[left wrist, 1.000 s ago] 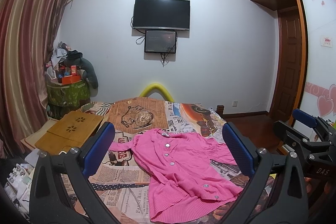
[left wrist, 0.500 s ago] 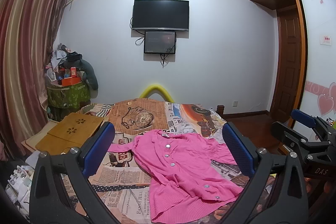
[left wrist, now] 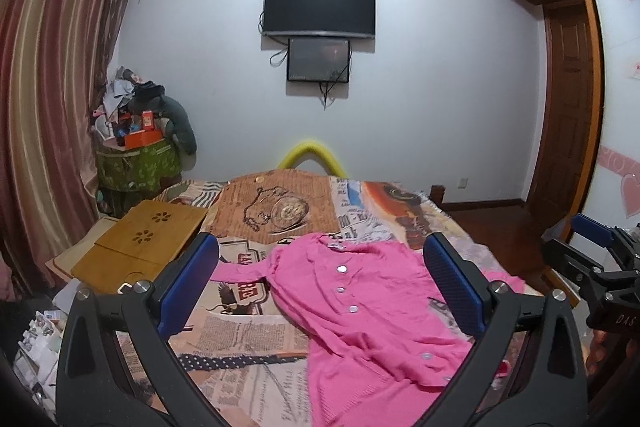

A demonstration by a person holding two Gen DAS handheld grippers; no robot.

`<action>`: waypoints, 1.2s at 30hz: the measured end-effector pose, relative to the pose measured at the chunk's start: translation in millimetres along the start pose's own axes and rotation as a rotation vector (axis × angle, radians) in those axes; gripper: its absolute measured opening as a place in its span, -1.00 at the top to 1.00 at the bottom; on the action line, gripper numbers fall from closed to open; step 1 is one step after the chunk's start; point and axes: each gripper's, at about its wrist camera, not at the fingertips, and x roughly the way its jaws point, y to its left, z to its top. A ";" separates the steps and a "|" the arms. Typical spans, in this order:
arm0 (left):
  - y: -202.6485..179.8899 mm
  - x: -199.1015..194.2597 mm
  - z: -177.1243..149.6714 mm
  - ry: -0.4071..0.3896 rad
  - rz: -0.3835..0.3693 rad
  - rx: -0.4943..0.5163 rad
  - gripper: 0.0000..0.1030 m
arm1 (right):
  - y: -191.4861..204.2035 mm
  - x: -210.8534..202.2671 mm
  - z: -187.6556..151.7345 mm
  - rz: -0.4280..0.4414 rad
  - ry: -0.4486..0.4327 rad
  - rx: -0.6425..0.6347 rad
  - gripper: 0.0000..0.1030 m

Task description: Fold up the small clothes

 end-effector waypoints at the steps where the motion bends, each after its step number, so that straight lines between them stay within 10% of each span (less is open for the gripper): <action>1: 4.3 8.9 0.1 0.020 -0.011 -0.003 -1.00 | -2.9 7.0 -1.7 -0.003 0.014 0.002 -0.99; 20: 59.6 300.0 -22.9 0.503 -0.014 0.056 -1.00 | -72.7 164.3 -8.2 -0.027 0.259 -0.073 -0.98; 29: 81.6 419.4 -47.0 0.656 0.004 0.019 -0.90 | -129.4 262.4 -31.8 0.034 0.473 0.009 -0.28; 36: 106.1 494.4 -69.5 0.766 -0.003 -0.073 -0.73 | -139.5 325.1 -50.2 0.092 0.620 -0.026 -0.13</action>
